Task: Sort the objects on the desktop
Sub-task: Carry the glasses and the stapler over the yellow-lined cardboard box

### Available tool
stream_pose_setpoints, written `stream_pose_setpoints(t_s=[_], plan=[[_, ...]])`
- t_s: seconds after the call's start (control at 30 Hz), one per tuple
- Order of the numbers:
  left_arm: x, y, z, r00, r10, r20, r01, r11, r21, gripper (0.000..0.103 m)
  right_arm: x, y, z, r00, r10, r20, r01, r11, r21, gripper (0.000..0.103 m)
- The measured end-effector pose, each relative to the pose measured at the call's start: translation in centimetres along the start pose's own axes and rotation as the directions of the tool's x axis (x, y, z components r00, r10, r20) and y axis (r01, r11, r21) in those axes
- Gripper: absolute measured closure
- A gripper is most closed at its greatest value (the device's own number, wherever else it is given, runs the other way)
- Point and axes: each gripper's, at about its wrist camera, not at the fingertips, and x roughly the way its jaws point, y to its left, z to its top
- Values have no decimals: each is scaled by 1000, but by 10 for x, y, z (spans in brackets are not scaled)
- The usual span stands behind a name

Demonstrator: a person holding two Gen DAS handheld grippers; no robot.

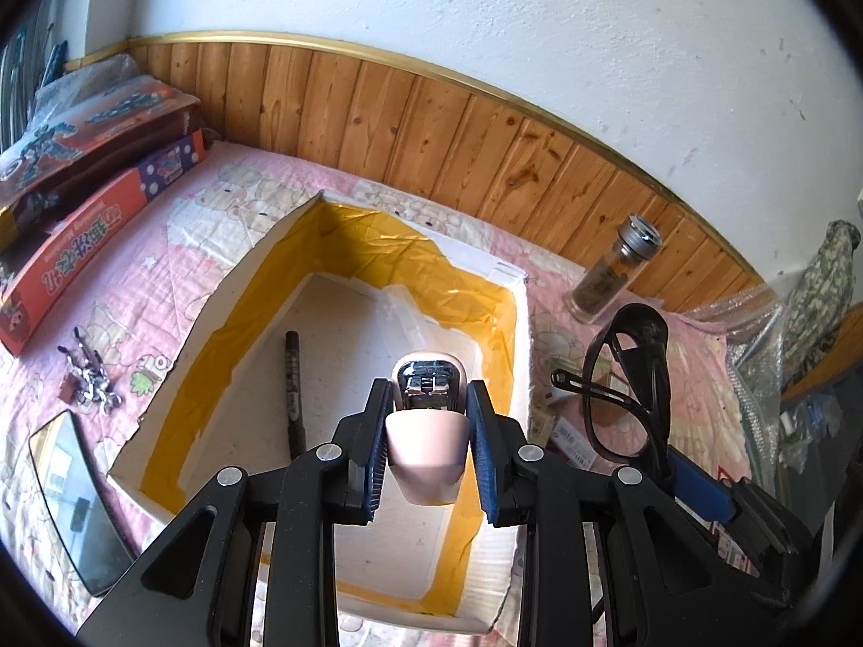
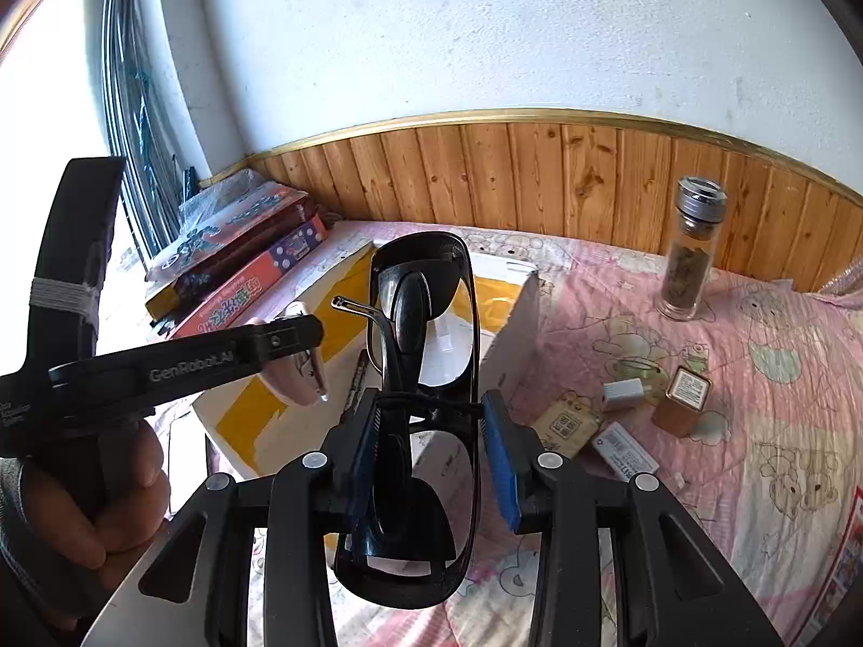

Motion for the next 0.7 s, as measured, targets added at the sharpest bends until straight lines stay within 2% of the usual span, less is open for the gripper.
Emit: stream_pose_setpoints(t_s=[0.33,0.7], plan=[[13,18,2,996,80,-25,-81,996,-25,75,19,26,9,1000,4,-14,-5,999,-49,65],[21,42,11,993,115,-34,-117,990,-76,75,52,50,23,999,-4,-45,-1,992,-123,65]])
